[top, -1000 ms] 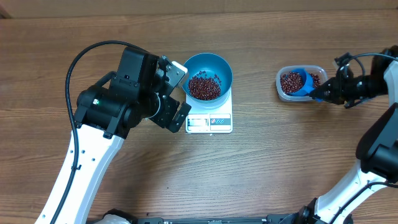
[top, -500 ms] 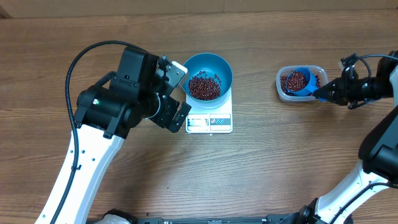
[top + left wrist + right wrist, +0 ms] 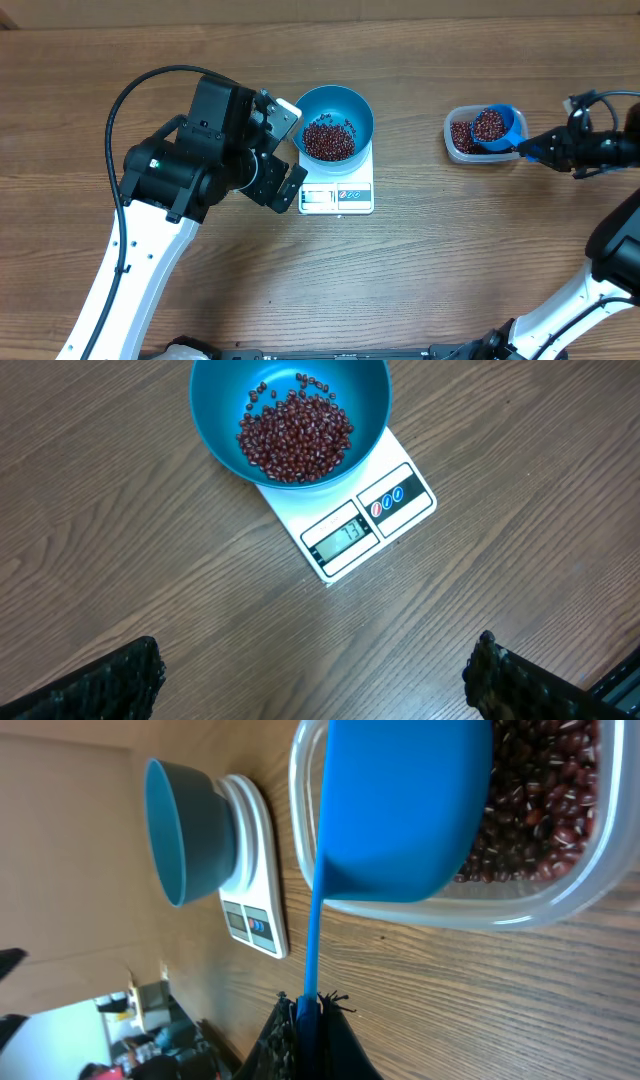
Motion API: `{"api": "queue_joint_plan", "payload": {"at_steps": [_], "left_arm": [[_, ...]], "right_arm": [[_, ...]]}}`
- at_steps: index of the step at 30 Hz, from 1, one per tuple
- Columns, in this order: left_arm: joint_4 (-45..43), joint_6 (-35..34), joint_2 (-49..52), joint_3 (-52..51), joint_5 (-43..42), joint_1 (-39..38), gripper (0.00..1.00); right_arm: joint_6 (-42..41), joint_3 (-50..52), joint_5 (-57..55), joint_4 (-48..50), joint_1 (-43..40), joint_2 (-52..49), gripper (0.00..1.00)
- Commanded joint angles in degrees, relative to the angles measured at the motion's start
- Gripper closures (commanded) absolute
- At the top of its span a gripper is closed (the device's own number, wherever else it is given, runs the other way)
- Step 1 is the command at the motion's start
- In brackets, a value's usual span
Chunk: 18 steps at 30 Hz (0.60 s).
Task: Scoop item into bowl and weigh 150g on scale
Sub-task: 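Dip the scoop into the bean tub and lift more beans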
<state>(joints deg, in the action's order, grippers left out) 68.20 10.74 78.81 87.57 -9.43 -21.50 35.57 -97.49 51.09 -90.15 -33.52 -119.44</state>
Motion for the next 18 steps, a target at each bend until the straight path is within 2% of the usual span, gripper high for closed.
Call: {"api": "queue_joint_plan", "payload": {"at_steps": [1, 10, 11, 18], "left_arm": [[0.2, 0.9, 0.3, 0.3, -0.5, 0.1, 0.0], [0.2, 0.9, 0.2, 0.3, -0.5, 0.1, 0.0], [0.2, 0.9, 0.3, 0.3, -0.5, 0.1, 0.0], [0.2, 0.9, 0.3, 0.3, -0.5, 0.1, 0.0]], "right_arm": [[2.5, 0.0, 5.8, -0.5, -1.0, 0.0, 0.96], [10.3, 0.0, 11.4, -5.3, -1.1, 0.0, 0.96], [13.5, 0.0, 13.5, -6.9, -0.7, 0.0, 0.96], [14.0, 0.0, 18.0, -7.0, 1.6, 0.0, 0.96]]}}
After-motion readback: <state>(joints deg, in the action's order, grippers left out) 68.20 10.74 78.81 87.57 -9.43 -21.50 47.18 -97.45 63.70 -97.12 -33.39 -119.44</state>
